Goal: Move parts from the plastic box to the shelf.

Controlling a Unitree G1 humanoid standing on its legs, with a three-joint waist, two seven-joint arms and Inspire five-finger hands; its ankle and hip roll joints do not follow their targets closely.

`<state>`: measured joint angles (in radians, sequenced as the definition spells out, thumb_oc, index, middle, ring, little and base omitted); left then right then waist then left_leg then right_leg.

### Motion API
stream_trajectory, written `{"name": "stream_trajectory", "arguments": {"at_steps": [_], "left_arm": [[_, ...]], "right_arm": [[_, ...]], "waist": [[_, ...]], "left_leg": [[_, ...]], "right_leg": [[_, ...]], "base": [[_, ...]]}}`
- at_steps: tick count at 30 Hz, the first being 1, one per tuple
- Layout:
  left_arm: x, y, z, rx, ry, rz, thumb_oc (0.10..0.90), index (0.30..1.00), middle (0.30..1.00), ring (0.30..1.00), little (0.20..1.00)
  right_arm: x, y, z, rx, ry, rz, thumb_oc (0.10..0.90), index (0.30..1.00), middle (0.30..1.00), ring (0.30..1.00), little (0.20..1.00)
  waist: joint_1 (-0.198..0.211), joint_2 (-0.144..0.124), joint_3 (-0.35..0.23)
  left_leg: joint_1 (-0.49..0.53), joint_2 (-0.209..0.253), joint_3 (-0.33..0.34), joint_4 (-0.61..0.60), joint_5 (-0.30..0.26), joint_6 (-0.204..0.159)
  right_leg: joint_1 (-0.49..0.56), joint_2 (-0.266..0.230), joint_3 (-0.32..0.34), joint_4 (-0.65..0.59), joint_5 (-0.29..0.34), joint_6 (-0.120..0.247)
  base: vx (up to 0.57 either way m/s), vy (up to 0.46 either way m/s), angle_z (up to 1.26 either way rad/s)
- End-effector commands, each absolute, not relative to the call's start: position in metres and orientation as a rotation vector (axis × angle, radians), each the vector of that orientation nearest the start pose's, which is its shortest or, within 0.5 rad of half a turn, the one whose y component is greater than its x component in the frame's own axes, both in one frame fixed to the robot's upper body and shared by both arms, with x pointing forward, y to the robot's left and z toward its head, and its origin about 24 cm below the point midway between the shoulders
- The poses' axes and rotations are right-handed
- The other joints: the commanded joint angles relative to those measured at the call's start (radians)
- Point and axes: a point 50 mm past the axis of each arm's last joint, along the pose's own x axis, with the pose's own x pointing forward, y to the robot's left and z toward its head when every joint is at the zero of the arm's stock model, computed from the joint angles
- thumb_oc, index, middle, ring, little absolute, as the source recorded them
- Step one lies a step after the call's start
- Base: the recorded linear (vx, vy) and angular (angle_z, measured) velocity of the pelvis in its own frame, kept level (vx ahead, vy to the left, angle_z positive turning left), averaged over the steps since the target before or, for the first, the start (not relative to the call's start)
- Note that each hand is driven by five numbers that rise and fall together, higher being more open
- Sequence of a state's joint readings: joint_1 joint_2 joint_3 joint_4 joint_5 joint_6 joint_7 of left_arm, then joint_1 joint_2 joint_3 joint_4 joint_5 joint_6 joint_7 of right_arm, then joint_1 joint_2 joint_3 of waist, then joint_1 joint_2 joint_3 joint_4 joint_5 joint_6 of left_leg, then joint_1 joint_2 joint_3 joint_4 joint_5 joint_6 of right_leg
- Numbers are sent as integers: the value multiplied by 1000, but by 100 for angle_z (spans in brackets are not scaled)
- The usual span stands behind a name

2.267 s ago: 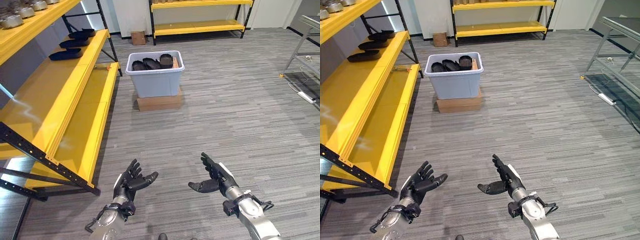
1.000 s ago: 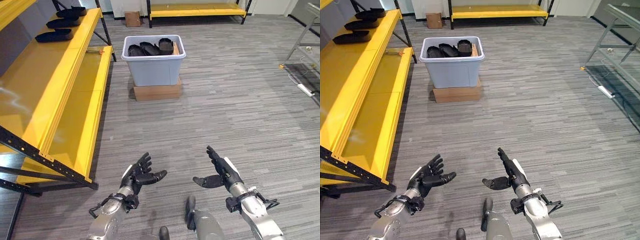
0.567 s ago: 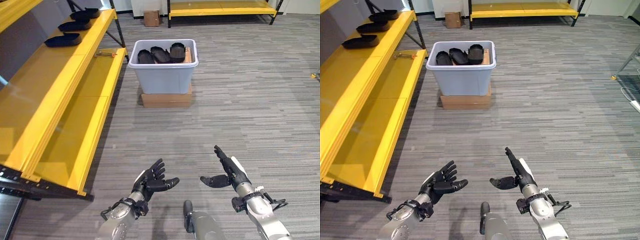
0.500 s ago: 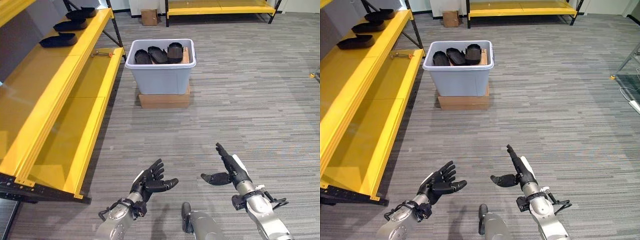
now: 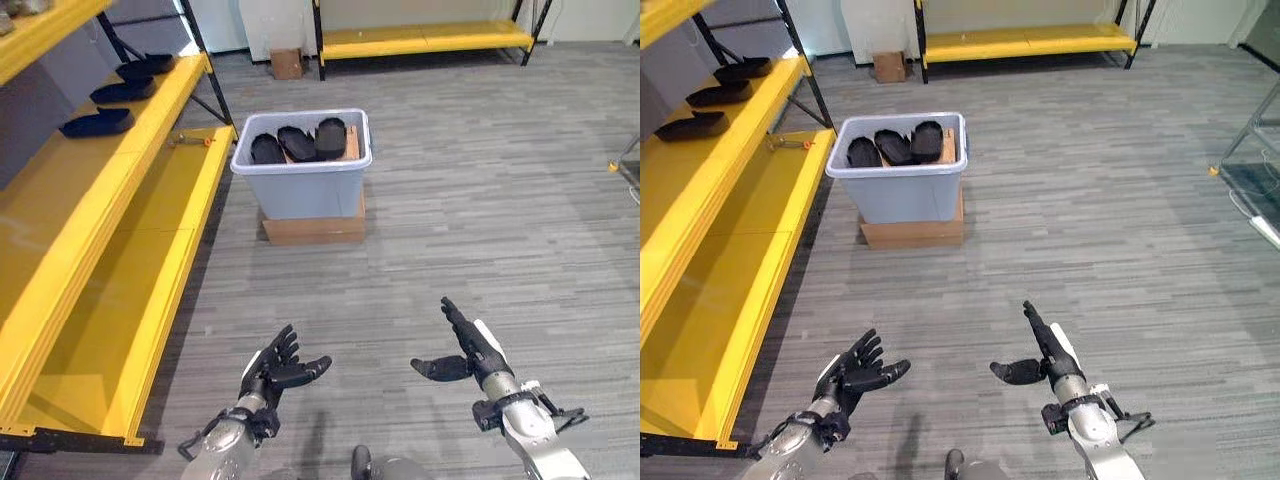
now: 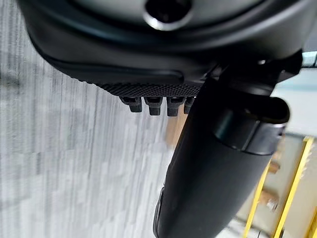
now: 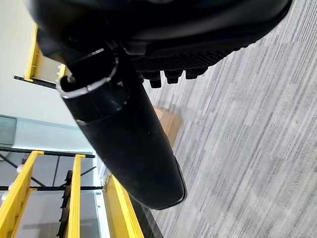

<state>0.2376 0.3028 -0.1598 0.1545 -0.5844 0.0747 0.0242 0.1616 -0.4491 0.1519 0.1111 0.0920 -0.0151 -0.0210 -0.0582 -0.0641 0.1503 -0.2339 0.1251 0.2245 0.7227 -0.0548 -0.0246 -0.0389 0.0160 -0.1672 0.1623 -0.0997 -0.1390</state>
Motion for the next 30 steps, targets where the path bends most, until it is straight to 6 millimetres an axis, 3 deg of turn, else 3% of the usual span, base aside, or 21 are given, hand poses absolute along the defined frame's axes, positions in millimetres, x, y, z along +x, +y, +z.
{"name": "stream_trajectory", "arguments": {"at_steps": [1, 2, 3, 4, 6, 8, 11, 15, 18, 21, 22, 24, 26, 27, 30], "left_arm": [[199, 206, -15, -246, 293, 51, 900, 1000, 1000, 1000, 1000], [199, 207, -14, -244, 289, 57, 900, 1000, 1000, 1000, 1000], [199, 207, -14, -244, 289, 59, 900, 1000, 1000, 1000, 1000], [196, 211, -14, -226, 279, 62, 900, 1000, 1000, 1000, 1000], [191, 215, -14, -195, 269, 75, 900, 1000, 1000, 1000, 1000], [189, 222, -13, -159, 250, 114, 900, 1000, 1000, 1000, 1000], [195, 233, -10, -131, 235, 187, 900, 1000, 1000, 1000, 1000], [197, 234, -12, -106, 244, 193, 900, 1000, 1000, 1000, 1000], [196, 233, -14, 12, 262, 141, 900, 1000, 1000, 1000, 1000], [200, 234, -8, 124, 239, 113, 900, 1000, 1000, 1000, 1000], [202, 233, -8, 150, 233, 105, 900, 1000, 1000, 1000, 1000], [206, 230, -8, 151, 236, 91, 900, 1000, 1000, 1000, 1000], [207, 228, -10, 152, 240, 98, 900, 1000, 1000, 1000, 1000], [208, 227, -12, 140, 245, 110, 900, 1000, 1000, 1000, 1000], [211, 229, -9, 113, 230, 146, 900, 1000, 1000, 1000, 1000]], "right_arm": [[223, -226, 26, -348, 111, 86, 900, 1000, 1000, 1000, 1000], [223, -226, 25, -349, 116, 98, 900, 1000, 1000, 1000, 1000], [223, -225, 25, -350, 117, 102, 900, 1000, 1000, 1000, 1000], [221, -224, 24, -352, 118, 127, 900, 1000, 1000, 1000, 1000], [217, -220, 21, -346, 126, 157, 900, 1000, 1000, 1000, 1000], [215, -218, 19, -347, 126, 186, 900, 1000, 1000, 1000, 1000], [217, -214, 17, -335, 137, 219, 900, 1000, 1000, 1000, 1000], [214, -207, 14, -307, 141, 211, 900, 1000, 1000, 1000, 1000], [214, -202, 14, -301, 131, 206, 900, 1000, 1000, 1000, 1000], [219, -198, 20, -286, 116, 177, 900, 1000, 1000, 1000, 1000], [221, -196, 20, -283, 112, 170, 900, 1000, 1000, 1000, 1000], [225, -192, 19, -280, 111, 153, 900, 1000, 1000, 1000, 1000], [229, -188, 17, -282, 115, 146, 900, 1000, 1000, 1000, 1000], [231, -185, 15, -274, 114, 148, 900, 1000, 1000, 1000, 1000], [232, -184, 17, -282, 94, 150, 900, 1000, 1000, 1000, 1000]], "waist": [[16, 8, 5], [27, 19, 5], [32, 22, 6], [59, 34, 3], [94, 27, 5], [117, 29, 11], [119, 39, -1], [124, 27, -9], [130, 4, -20], [140, -21, -42], [142, -15, -46], [143, -6, -47], [142, 15, -42], [132, 25, -35], [103, 39, -12]], "left_leg": [[25, -26, 44, -306, 151, 19], [10, -40, 42, -440, 179, 11], [7, -47, 39, -495, 194, 8], [-22, -52, 17, -667, 259, -8], [-74, -56, -56, -794, 293, -19], [-116, -38, -92, -793, 294, -25], [-78, -15, -44, -734, 278, -19], [-59, -49, -38, -632, 234, 5], [-6, -117, -53, -645, 196, 47], [54, -174, -32, -700, 177, 95], [73, -175, -24, -715, 172, 106], [122, -191, -22, -723, 130, 126], [153, -176, 3, -733, 127, 141], [183, -175, 5, -741, 116, 143], [256, -176, -25, -763, 100, 138]], "right_leg": [[124, -24, 41, -106, 39, 92], [142, -14, 49, -110, 33, 100], [153, -12, 53, -112, 30, 103], [197, 1, 78, -118, 17, 115], [252, -1, 126, -111, -11, 125], [278, -7, 151, -83, -52, 131], [306, -36, 126, -46, -107, 149], [323, -61, 90, -11, -123, 152], [327, -83, 80, 36, -76, 174], [281, -122, 41, 198, 100, 257], [247, -136, 27, 276, 157, 279], [182, -217, -17, 477, 222, 303], [125, -226, -31, 547, 229, 286], [70, -207, -34, 562, 224, 280], [-45, -149, -66, 476, 167, 257]], "base": [[346, 220, -25], [251, 158, -28], [429, 218, -27], [452, 190, -29], [529, 200, -68], [423, 192, -77], [443, 264, -75], [368, 235, -22], [310, 266, 16], [209, 258, 17], [176, 253, -1], [207, 276, -10], [148, 197, -5], [146, 123, -8], [138, 15, -3]]}}
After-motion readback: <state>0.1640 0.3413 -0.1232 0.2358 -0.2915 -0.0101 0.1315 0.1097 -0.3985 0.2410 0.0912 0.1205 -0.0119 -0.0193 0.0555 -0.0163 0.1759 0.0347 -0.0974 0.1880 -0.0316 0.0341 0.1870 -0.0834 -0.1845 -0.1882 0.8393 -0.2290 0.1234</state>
